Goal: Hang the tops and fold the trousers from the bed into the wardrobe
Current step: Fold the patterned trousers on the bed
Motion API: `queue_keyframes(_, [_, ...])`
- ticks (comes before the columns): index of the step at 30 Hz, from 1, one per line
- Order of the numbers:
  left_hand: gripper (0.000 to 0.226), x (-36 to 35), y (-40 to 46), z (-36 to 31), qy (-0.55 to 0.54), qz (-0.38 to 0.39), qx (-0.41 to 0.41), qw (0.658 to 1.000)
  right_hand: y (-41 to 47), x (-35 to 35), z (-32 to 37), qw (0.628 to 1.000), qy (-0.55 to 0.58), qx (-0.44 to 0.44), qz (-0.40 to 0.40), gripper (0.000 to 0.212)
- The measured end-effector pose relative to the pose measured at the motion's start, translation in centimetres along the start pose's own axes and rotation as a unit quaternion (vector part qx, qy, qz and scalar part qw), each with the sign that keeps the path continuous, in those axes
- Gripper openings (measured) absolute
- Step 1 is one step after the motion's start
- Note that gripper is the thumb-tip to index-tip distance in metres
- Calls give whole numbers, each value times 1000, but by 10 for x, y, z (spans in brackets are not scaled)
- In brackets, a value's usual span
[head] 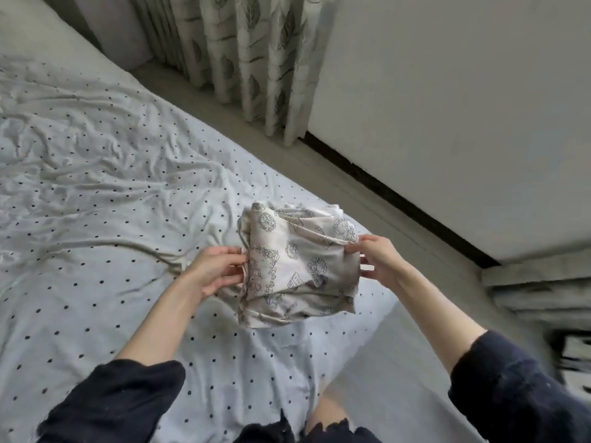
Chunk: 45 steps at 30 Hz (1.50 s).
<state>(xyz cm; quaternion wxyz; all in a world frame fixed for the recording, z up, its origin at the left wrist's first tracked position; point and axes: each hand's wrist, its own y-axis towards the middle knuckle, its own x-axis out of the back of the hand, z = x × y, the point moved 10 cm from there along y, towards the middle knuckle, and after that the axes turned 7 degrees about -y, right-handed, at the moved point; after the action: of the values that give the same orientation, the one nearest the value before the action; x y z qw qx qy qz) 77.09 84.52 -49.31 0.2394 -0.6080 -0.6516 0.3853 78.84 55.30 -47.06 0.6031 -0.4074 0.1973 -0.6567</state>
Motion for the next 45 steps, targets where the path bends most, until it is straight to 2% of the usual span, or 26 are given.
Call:
queue_keyframes(2, [16, -51, -13, 7, 61, 59, -7, 996, -28, 50, -34, 998, 35, -15, -41, 33])
queue_keyframes(5, [7, -115, -34, 25, 124, 133, -14, 983, -65, 106, -82, 990, 95, -37, -95, 28])
queue_keyframes(10, [12, -206, -68, 67, 229, 213, -9, 950, -137, 173, -174, 968, 184, -66, -159, 25])
queue_keyframes(19, [7, -378, -199, 192, 363, 368, -5, 856, -319, 280, -357, 882, 330, -105, -320, 27])
queue_keyframes(21, [8, -419, -248, 227, 394, 414, -14, 821, -378, 305, -392, 855, 347, -104, -371, 29])
queue_keyframes(25, [11, -491, -329, 272, 409, 485, -35, 772, -473, 352, -431, 815, 358, -96, -446, 30])
queue_keyframes(26, [10, -516, -358, 289, 415, 507, -37, 754, -510, 367, -445, 794, 364, -94, -478, 30])
queue_keyframes(27, [8, -528, -370, 291, 414, 515, -44, 749, -524, 375, -445, 792, 361, -92, -484, 31])
queue_keyframes(30, [8, -591, -447, 317, 419, 571, -65, 703, -610, 411, -467, 740, 379, -83, -549, 34])
queue_keyframes(35, [7, -683, -570, 332, 412, 655, -99, 626, -722, 465, -485, 680, 370, -98, -625, 32])
queue_keyframes(38, [9, -738, -647, 340, 403, 707, -109, 571, -788, 494, -490, 625, 383, -92, -674, 29])
queue_keyframes(45, [11, -817, -809, 348, 353, 791, -139, 480, -911, 540, -488, 527, 374, -86, -758, 20])
